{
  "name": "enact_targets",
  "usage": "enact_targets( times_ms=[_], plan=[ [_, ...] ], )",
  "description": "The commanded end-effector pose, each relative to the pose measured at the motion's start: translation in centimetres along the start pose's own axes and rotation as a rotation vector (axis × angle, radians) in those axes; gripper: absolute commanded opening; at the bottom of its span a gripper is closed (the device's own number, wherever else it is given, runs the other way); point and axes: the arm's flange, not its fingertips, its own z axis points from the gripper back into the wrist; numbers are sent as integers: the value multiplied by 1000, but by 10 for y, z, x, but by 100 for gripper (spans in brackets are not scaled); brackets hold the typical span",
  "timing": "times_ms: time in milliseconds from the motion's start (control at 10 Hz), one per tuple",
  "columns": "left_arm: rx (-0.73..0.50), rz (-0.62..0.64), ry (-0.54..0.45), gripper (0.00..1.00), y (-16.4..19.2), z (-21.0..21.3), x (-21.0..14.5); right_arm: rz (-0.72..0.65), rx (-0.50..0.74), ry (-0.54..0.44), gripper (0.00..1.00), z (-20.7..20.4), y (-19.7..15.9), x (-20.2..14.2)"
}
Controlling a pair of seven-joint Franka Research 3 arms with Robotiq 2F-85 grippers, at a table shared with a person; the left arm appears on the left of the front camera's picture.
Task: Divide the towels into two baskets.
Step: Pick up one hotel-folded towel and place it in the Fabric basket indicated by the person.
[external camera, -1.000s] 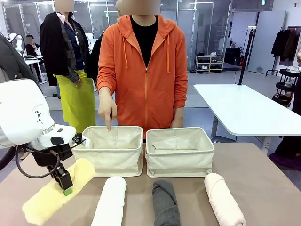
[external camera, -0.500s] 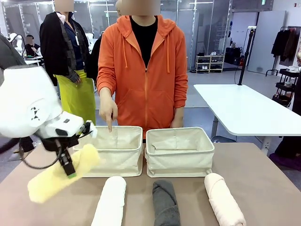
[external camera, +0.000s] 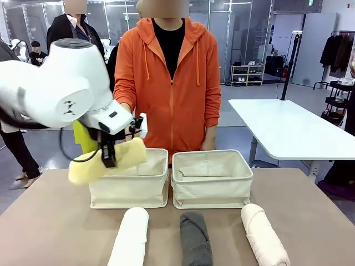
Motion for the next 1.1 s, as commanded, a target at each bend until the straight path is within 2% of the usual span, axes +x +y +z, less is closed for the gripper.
enact_targets(
  times_ms=[0,200,400,500,1000],
  plan=[
    [123,-119,-9,37,40,-17,13,8,13,-6,100,2,1,-1],
    [74,-242,-41,37,74,-46,17,8,13,-6,100,2,1,-1],
    [37,-294,-49,37,94,-67,19,8,13,-6,100,2,1,-1],
    [16,-310,-3,37,103,-85,19,8,13,-6,100,2,1,-1],
    [-103,-310,-17,37,116,-137,27,8,13,-6,100,2,1,-1]
  ],
)
